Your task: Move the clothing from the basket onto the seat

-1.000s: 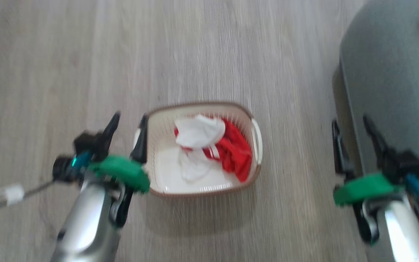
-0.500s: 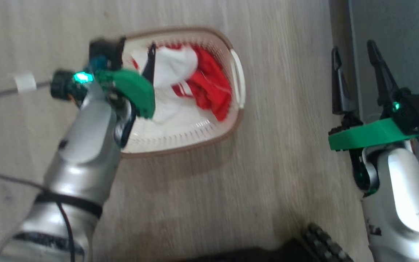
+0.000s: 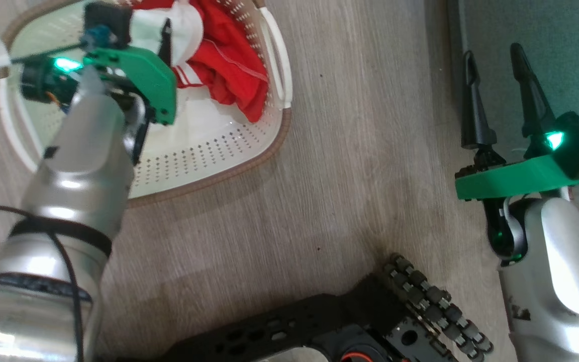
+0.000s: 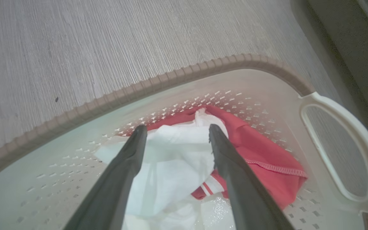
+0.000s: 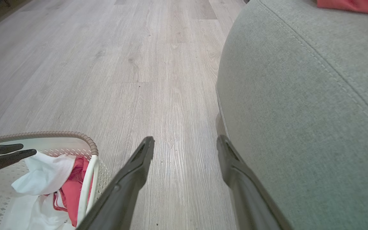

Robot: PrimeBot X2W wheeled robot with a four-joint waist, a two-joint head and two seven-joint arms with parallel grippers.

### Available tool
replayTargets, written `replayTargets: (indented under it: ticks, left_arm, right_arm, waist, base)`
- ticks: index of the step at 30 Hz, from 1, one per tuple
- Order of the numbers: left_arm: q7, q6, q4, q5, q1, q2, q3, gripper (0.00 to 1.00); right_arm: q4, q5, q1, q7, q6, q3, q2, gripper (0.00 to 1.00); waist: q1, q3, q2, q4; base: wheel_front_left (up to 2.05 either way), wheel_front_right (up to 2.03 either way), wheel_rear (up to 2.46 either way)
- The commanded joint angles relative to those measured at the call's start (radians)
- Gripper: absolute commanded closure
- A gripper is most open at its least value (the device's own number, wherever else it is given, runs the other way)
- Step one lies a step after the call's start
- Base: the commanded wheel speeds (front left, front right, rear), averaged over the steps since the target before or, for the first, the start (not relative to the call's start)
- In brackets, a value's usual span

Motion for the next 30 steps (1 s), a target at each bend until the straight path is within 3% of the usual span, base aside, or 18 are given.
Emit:
replayTargets:
  ticks: [1,30]
  left_arm:
    - [-0.015,0.008,0.003,0.009,-0.022,0.035,0.012,0.0]
    - [-0.041,0.002,0.16,0.009,-0.117,0.046,-0.042,0.0]
  right_arm:
    - [-0.032,0.01,0.01,-0.002,0.0,0.02,-0.001,0.0]
    - [-0.026,0.064,0.001,-0.002,0.0,0.047,-0.001,0.0]
  waist:
    - [-0.0001,0.019,0.0001,-0.015]
    - [-0.0001,0.064,0.0001,-0.048]
  base:
    - [0.0,0.0,0.0]
    - [0.0,0.0,0.0]
